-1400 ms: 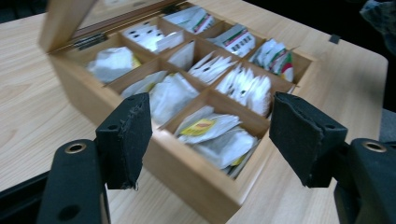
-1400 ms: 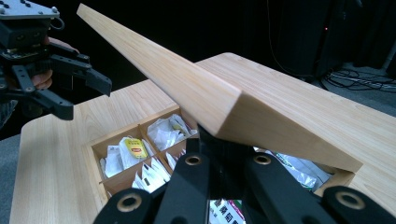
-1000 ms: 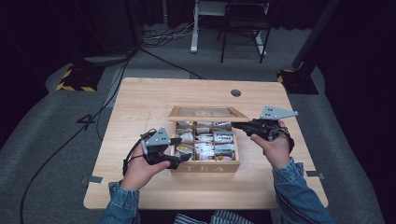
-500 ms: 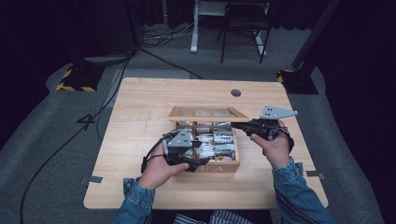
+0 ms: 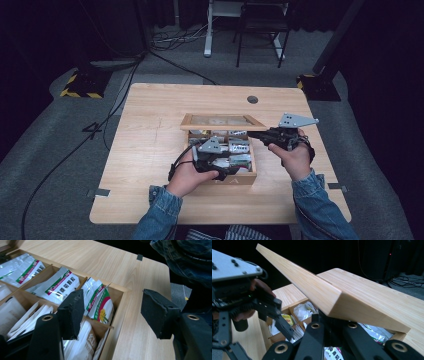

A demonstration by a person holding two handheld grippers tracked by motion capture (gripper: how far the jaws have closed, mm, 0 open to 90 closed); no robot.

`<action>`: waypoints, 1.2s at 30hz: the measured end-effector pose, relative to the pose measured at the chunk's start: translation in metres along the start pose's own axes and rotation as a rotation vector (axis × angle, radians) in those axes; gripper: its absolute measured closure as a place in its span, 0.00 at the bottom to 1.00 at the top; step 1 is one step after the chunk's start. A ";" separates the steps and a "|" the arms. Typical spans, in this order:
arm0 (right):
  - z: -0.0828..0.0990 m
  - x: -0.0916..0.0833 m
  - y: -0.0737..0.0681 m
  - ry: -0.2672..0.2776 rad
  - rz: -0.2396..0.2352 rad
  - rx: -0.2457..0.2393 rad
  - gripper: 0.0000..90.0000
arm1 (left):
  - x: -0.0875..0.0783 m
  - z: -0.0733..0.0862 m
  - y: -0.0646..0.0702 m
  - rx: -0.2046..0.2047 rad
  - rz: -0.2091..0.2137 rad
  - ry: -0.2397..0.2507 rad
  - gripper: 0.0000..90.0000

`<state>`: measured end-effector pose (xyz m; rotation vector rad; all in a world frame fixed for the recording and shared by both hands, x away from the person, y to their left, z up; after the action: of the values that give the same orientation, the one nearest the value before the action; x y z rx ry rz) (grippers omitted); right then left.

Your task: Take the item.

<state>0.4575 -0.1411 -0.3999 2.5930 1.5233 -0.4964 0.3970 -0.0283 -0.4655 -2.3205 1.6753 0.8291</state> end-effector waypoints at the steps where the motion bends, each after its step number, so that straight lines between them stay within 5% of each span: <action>1: 0.000 0.000 0.000 0.000 0.000 0.000 1.00 | 0.003 -0.001 0.000 -0.002 0.004 -0.003 0.41; 8: 0.000 0.000 0.000 0.000 -0.003 0.004 1.00 | 0.019 -0.004 -0.007 -0.093 0.011 -0.026 0.55; 17: 0.000 0.000 0.000 0.001 -0.012 0.007 1.00 | 0.035 -0.001 -0.016 -0.109 -0.006 -0.068 0.62; 36: 0.001 0.001 0.001 0.002 -0.013 0.012 1.00 | 0.051 0.012 -0.013 -0.168 0.048 -0.159 0.83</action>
<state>0.4581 -0.1411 -0.4010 2.5950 1.5430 -0.5055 0.4160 -0.0603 -0.5049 -2.2562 1.6579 1.1724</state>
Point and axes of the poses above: each handheld gripper's, and its own axes: x roughly forward along the jaws, z roughly out of its underside, y roughly to its right, the point moved 9 cm from there along x, roughly forward along the jaws, and after that the axes turned 1 degree about -x, right-handed, at the moved point
